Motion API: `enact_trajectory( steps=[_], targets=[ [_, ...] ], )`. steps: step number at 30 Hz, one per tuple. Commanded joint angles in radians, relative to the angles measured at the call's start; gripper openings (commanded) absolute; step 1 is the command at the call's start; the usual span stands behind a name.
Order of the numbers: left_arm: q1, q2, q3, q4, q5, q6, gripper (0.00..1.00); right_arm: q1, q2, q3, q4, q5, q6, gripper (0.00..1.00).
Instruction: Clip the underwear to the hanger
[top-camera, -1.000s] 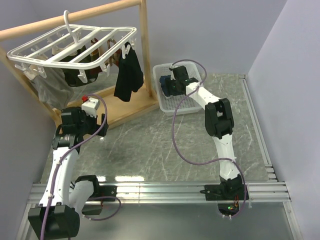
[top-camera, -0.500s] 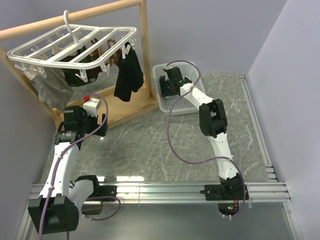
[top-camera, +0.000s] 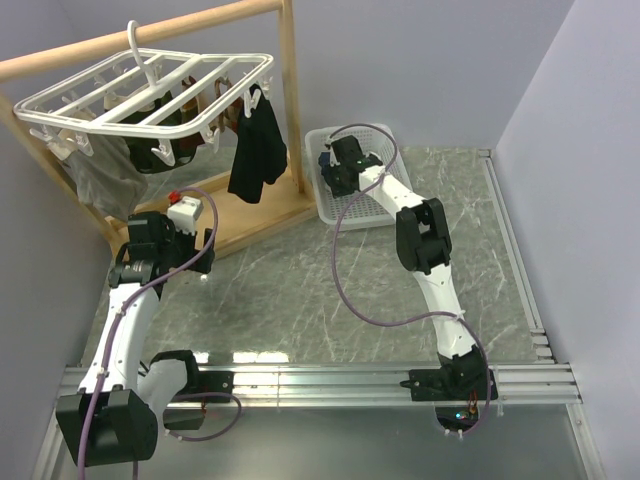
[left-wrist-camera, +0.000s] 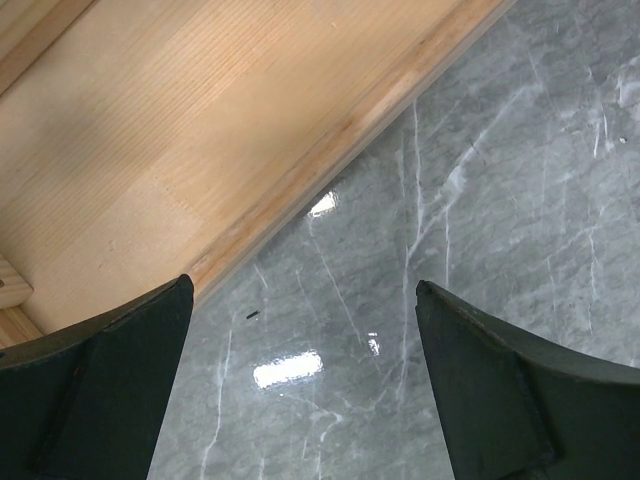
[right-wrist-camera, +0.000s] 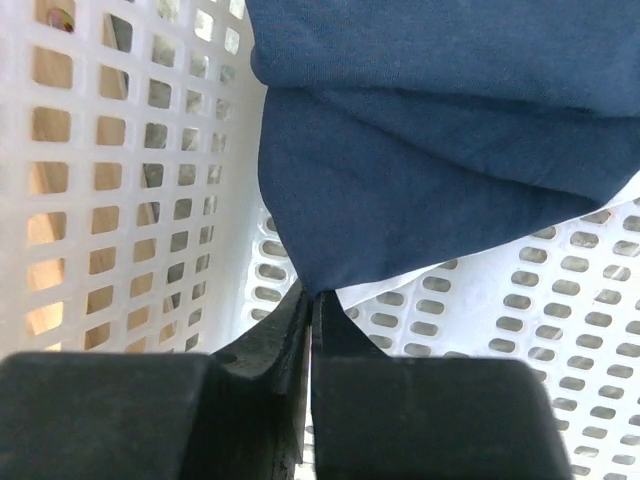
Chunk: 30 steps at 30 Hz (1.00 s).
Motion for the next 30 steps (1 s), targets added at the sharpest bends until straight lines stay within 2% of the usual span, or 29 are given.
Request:
enact_trajectory(
  steps=[1,6,10,18,26,30],
  targets=[
    [0.0,0.001,0.051,-0.004,0.01,0.008,0.99,-0.004,-0.053,-0.017,-0.053,0.021,-0.053,0.0],
    [-0.001,0.028,0.091,-0.054,0.06,0.003,0.99,-0.007,-0.206,-0.074,-0.03,-0.006,-0.122,0.0],
    [0.0,0.057,0.141,-0.106,0.079,0.01,0.99,-0.007,-0.343,-0.051,-0.035,-0.046,-0.165,0.0],
    [0.0,0.083,0.175,-0.174,0.154,0.034,0.99,0.004,-0.486,0.021,-0.079,-0.177,-0.236,0.0],
    [-0.001,0.131,0.195,-0.2,0.197,0.025,0.99,0.076,-0.68,-0.015,-0.119,-0.296,-0.328,0.0],
    [0.0,0.14,0.198,-0.208,0.24,0.025,0.99,0.114,-0.777,-0.035,-0.141,-0.302,-0.337,0.0]
  ],
)
